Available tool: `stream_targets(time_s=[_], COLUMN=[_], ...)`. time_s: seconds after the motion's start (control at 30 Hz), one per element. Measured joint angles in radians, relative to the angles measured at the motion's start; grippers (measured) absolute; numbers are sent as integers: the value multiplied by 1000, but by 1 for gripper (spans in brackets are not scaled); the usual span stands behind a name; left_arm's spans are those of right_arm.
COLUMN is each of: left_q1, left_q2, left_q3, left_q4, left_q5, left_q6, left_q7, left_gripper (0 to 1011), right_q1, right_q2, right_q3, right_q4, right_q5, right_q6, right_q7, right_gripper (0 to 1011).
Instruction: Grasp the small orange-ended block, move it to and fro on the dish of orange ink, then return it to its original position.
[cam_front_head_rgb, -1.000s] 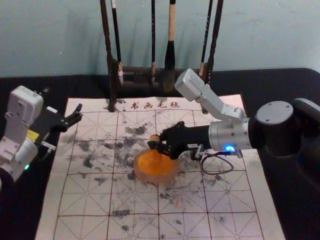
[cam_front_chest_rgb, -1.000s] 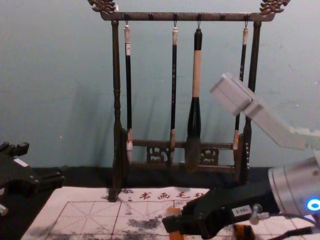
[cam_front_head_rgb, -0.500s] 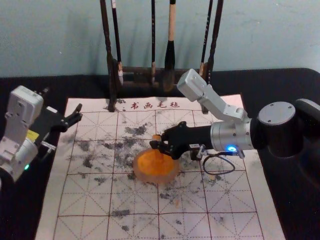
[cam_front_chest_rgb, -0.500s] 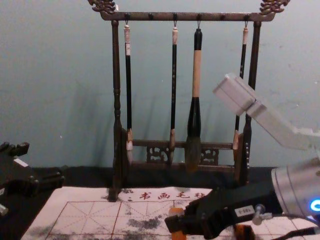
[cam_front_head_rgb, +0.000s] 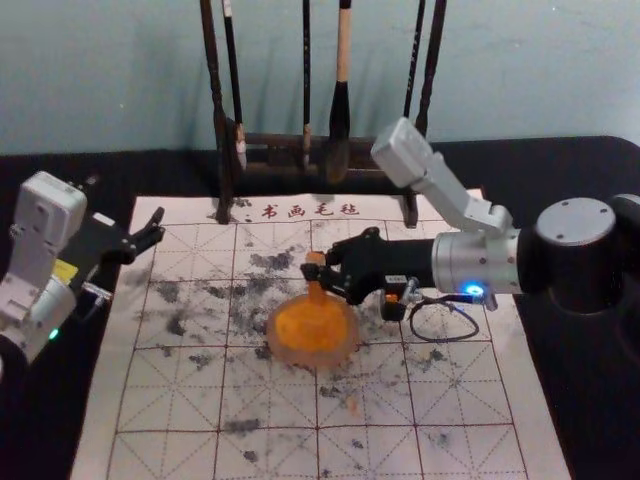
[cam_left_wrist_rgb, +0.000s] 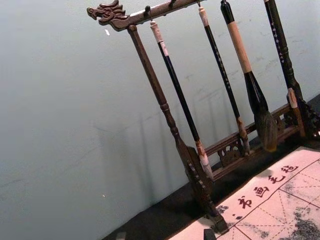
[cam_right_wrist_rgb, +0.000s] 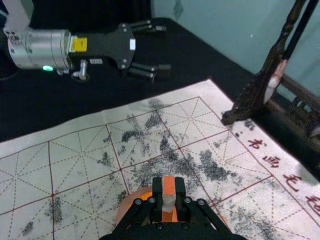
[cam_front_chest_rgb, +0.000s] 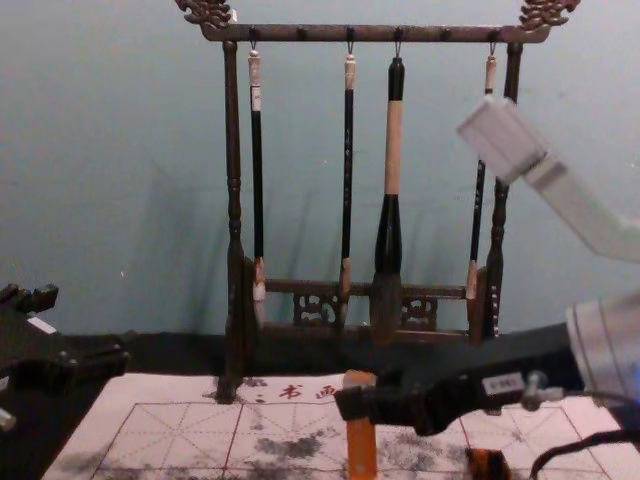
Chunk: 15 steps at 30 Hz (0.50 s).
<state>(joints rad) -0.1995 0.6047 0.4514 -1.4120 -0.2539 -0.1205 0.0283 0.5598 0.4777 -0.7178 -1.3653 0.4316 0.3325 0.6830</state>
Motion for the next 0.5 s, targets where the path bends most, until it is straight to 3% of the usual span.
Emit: stream_targets(time_s=[0.2, 0.5], left_q1=[0, 0], left_q2=[0, 0], left_q3=[0, 0], left_q4=[0, 0], left_q5=[0, 0], left_q6=[0, 0], left_q7=[0, 0], left_gripper=[1001, 1001], right_q1=[-24, -104], right_q2=[30, 96], right_q3=[26, 105], right_q4=[-55, -180], right_q5=[22, 79], right_q6=[10, 29], right_q7=[-24, -109], right_gripper=[129, 127])
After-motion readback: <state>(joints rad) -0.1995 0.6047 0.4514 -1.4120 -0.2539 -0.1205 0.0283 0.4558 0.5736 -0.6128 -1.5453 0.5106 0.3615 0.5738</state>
